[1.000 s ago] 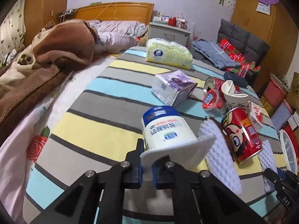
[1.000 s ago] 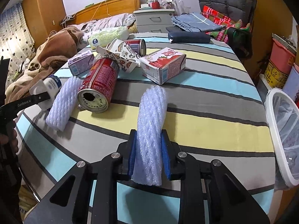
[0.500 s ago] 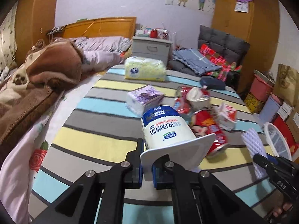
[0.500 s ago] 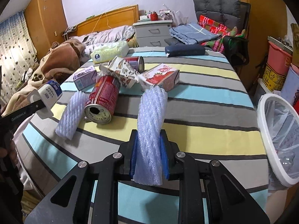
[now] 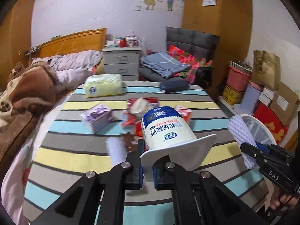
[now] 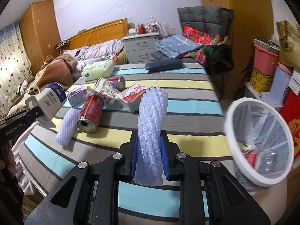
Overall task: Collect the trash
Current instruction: 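Carry foam sleeve and yogurt cup to the wastebasket and release both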
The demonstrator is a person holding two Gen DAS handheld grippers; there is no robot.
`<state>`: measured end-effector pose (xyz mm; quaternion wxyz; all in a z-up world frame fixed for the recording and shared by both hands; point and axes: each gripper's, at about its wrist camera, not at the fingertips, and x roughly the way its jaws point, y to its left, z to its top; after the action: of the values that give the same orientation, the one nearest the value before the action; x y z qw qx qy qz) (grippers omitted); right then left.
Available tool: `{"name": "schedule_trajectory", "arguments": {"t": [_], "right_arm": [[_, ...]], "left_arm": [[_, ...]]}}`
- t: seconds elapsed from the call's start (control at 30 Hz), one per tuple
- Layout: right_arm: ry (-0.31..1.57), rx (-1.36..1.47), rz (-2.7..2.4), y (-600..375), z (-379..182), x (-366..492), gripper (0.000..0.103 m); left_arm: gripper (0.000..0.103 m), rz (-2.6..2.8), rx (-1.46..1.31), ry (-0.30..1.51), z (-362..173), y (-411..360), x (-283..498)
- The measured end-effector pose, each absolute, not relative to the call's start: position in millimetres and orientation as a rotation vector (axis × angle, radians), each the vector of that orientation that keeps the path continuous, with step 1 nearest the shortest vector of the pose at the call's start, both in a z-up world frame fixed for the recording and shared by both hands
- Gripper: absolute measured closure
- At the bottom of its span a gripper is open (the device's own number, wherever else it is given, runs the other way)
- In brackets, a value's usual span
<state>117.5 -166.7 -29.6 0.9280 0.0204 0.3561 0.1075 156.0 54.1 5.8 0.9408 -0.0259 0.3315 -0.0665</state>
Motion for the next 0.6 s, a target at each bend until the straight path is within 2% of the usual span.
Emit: {"name": "schedule_trajectory", "arguments": {"t": [0.6], "right_arm": [[0.683,0.087,0.029,-261.8,-14.8,100.9,0.08]], "left_arm": [[0.096,-0.37,0.036,0.665,18.2,-91.2,175.6]]}}
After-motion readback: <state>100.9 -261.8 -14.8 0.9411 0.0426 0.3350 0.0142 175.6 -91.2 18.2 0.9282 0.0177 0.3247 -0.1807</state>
